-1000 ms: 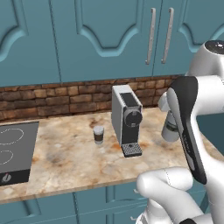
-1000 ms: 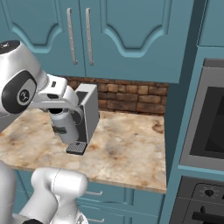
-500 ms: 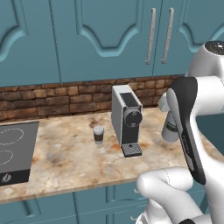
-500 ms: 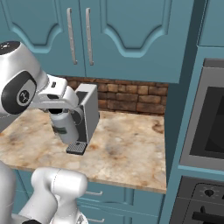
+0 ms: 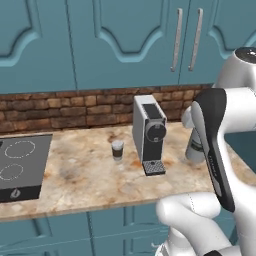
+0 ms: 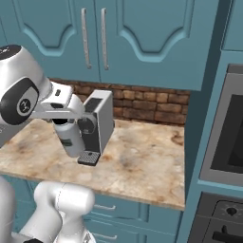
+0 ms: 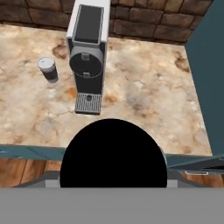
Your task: Move the drinks to the dining counter.
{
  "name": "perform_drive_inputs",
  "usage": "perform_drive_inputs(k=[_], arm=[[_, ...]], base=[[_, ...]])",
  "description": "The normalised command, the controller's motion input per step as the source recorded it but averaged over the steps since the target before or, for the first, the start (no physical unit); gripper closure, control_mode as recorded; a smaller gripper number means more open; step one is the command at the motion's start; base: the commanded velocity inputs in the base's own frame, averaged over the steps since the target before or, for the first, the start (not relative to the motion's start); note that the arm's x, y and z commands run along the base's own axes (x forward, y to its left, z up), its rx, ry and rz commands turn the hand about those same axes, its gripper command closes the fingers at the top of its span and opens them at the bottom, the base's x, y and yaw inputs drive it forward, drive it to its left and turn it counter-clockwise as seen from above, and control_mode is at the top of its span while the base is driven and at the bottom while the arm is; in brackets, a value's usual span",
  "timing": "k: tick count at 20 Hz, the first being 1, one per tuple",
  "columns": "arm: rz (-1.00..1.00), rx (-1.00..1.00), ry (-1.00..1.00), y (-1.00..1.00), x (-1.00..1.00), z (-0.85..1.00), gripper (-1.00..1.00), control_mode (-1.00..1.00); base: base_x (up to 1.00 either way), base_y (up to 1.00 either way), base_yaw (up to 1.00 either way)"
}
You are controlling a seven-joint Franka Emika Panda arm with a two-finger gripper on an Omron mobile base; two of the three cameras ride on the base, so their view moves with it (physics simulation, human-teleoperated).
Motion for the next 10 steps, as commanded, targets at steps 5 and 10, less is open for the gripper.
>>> perform_drive_inputs(k=[5, 10], arm=[[0.0, 0.0, 0.0, 0.0, 0.0, 0.0, 1.0, 1.0], [0.0, 0.0, 0.0, 0.0, 0.0, 0.0, 1.0, 1.0]], base=[[-0.43, 0.2, 0.31], [-0.49, 0.24, 0.4]])
